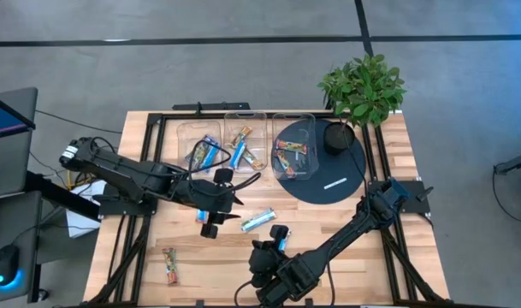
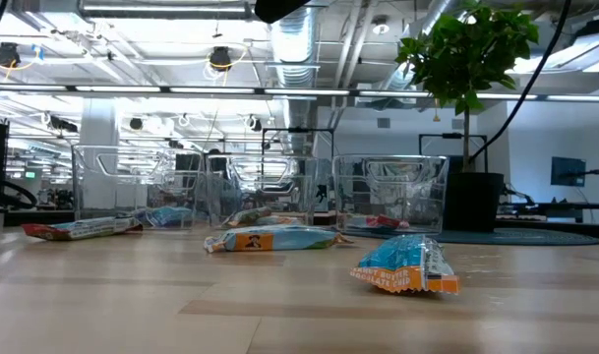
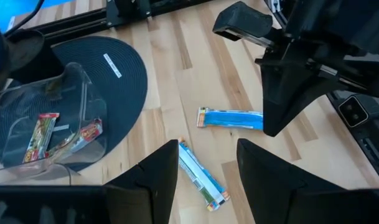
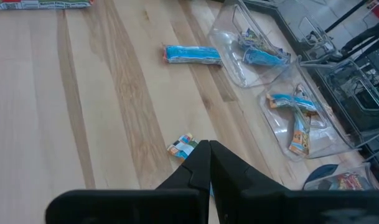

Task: Pick and place Granola Bars by type
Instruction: Put the orange granola bar into the middle transparent bin

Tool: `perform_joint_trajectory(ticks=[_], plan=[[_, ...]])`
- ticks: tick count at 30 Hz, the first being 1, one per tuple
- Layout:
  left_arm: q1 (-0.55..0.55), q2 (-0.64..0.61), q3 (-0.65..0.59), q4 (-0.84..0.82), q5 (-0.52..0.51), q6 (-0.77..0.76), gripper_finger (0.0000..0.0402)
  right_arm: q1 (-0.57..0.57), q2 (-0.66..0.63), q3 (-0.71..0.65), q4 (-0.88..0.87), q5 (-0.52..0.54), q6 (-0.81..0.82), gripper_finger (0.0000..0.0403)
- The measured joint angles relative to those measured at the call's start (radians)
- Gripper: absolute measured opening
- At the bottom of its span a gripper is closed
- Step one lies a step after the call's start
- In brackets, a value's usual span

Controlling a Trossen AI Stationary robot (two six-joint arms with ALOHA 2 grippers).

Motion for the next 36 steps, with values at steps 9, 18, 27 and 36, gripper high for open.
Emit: perform_joint_trajectory(ticks=[9, 18, 27, 36], plan=[[0.000, 0.000, 0.000, 0.000, 0.000, 0.002, 0.0159, 0.000, 0.000, 0.000, 0.000, 0.000, 0.000, 0.0000], [0.000, 0.000, 0.000, -0.001, 0.001, -0.004, 0.0159, 0.000, 0.000, 0.000, 0.000, 0.000, 0.000, 0.0000], [-0.003, 0.000, -0.002, -0.003, 0.007, -0.005, 0.0159, 0.000, 0.000, 0.000, 0.000, 0.000, 0.000, 0.0000], [0.007, 0.001, -0.004, -0.008, -0.022, 0.018, 0.0159, 0.000, 0.000, 0.000, -0.002, -0.138, -0.001, 0.0000]])
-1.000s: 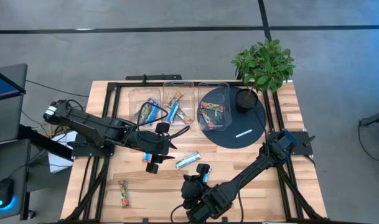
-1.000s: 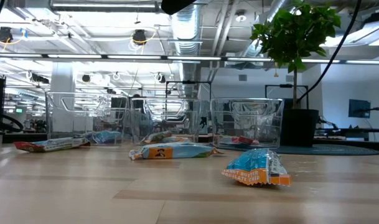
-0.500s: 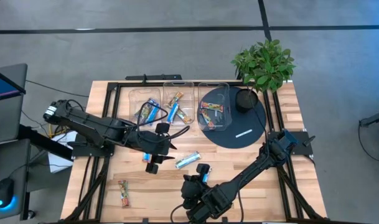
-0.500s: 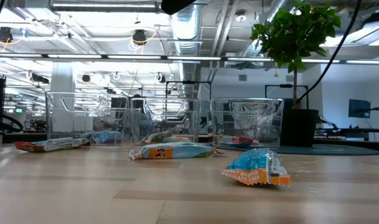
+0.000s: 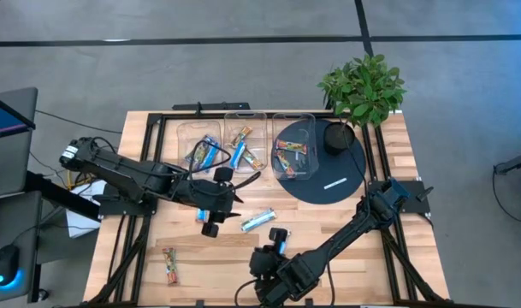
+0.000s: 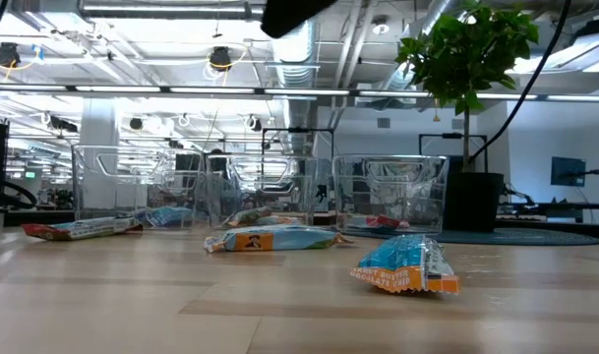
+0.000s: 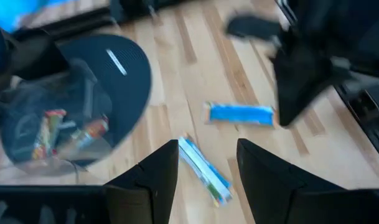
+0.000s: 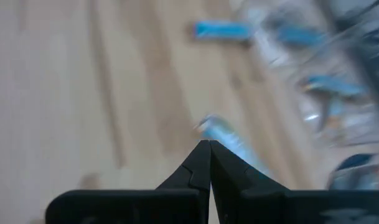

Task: Pick and place Granola Bars by type
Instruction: Put the orange granola bar into the middle transparent bin

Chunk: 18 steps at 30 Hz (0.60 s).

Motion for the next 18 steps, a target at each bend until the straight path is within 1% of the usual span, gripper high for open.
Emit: perform_joint_trajectory(ticks=[5, 8, 11, 16, 18], plan=[[0.003, 0.002, 0.000, 0.052, -0.001, 0.006, 0.0159, -0.009, 0.000, 0.000, -0.014, -0.196, 0.000, 0.0000], [0.006, 0.011, 0.000, 0.099, -0.003, 0.043, 0.0159, -0.021, 0.000, 0.000, -0.014, -0.276, 0.000, 0.0000], [0.019, 0.014, 0.000, 0.147, -0.006, 0.039, 0.0159, -0.032, 0.000, 0.000, -0.014, -0.306, 0.000, 0.0000], [0.030, 0.020, -0.001, 0.185, -0.010, 0.044, 0.0159, -0.040, 0.000, 0.000, -0.014, -0.306, -0.001, 0.0000], [0.029, 0.026, 0.000, 0.199, -0.029, 0.059, 0.0159, -0.040, 0.000, 0.000, -0.016, -0.307, -0.001, 0.0000]])
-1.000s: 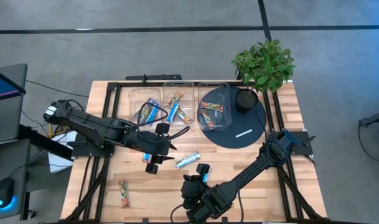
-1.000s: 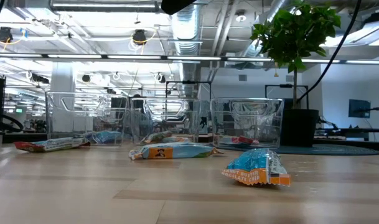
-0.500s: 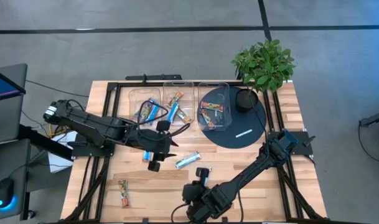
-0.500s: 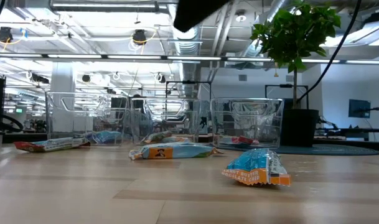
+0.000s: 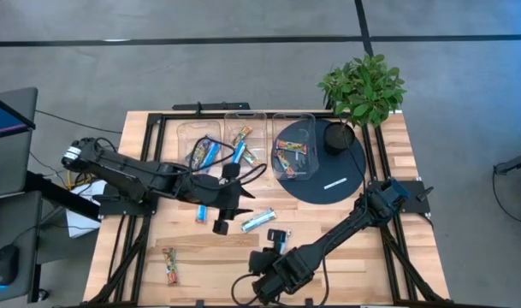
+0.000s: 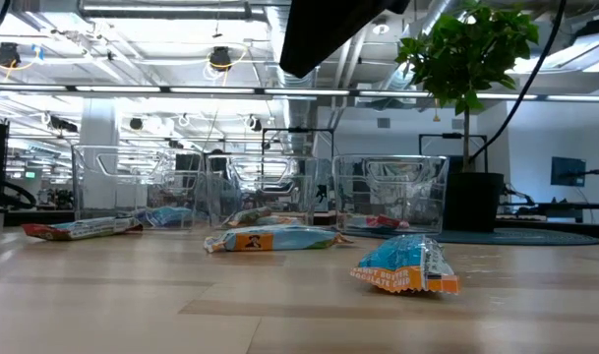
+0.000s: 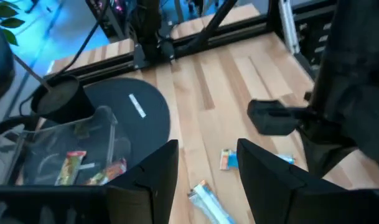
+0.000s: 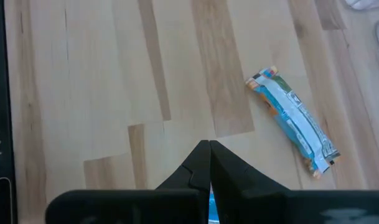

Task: Pick and place Granola Bars by type
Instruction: Put the orange granola bar into the middle transparent bin

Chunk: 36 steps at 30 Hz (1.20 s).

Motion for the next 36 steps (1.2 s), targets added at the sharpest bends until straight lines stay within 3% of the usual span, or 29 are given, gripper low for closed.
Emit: perform_joint_trajectory(ticks=[10, 18, 36], plan=[[0.002, 0.035, 0.001, 0.102, -0.076, -0.025, 0.0159, -0.006, 0.000, 0.000, -0.013, -0.026, -0.002, 0.0000], [0.001, 0.035, -0.001, 0.090, -0.067, -0.052, 0.0159, -0.006, 0.000, 0.000, -0.013, -0.027, 0.000, 0.0000], [0.001, 0.035, -0.001, 0.143, 0.247, -0.117, 0.0159, -0.007, 0.000, 0.000, -0.005, -0.027, 0.000, 0.0000]])
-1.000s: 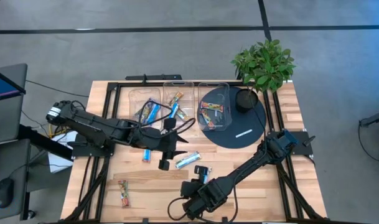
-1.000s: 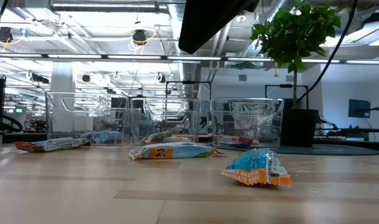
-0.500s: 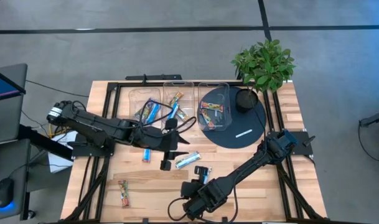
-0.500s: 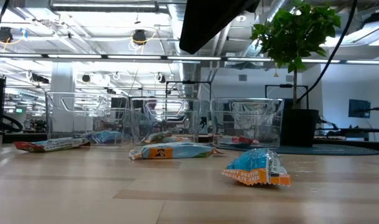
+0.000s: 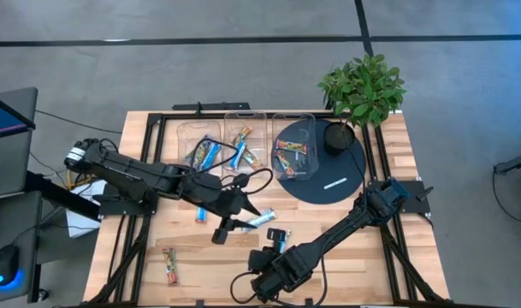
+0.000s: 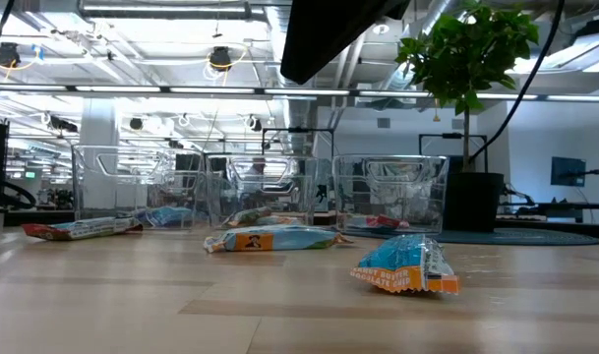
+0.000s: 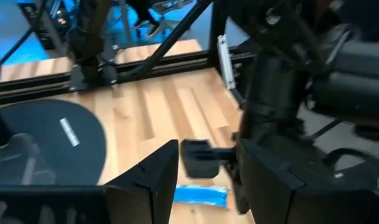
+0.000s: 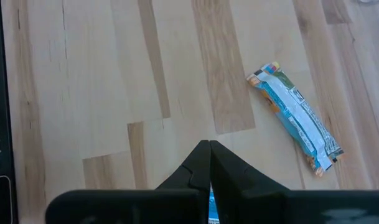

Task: Pick and place Granola Bars by type
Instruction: Put the orange granola bar into the middle transparent bin

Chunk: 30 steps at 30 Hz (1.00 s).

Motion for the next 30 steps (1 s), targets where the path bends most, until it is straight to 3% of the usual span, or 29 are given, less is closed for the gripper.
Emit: perform_joint_trajectory(ticks=[8, 24, 30], plan=[[0.000, 0.000, 0.000, 0.023, 0.110, -0.005, 0.0159, 0.000, 0.000, 0.000, 0.000, 0.000, 0.000, 0.0000], [-0.001, -0.001, 0.000, 0.014, 0.127, 0.001, 0.0159, 0.000, 0.000, 0.000, 0.001, 0.000, 0.000, 0.0000], [-0.013, -0.002, 0.001, -0.237, 0.177, 0.126, 0.0159, 0.002, 0.000, -0.010, 0.082, -0.049, -0.095, 0.0000]])
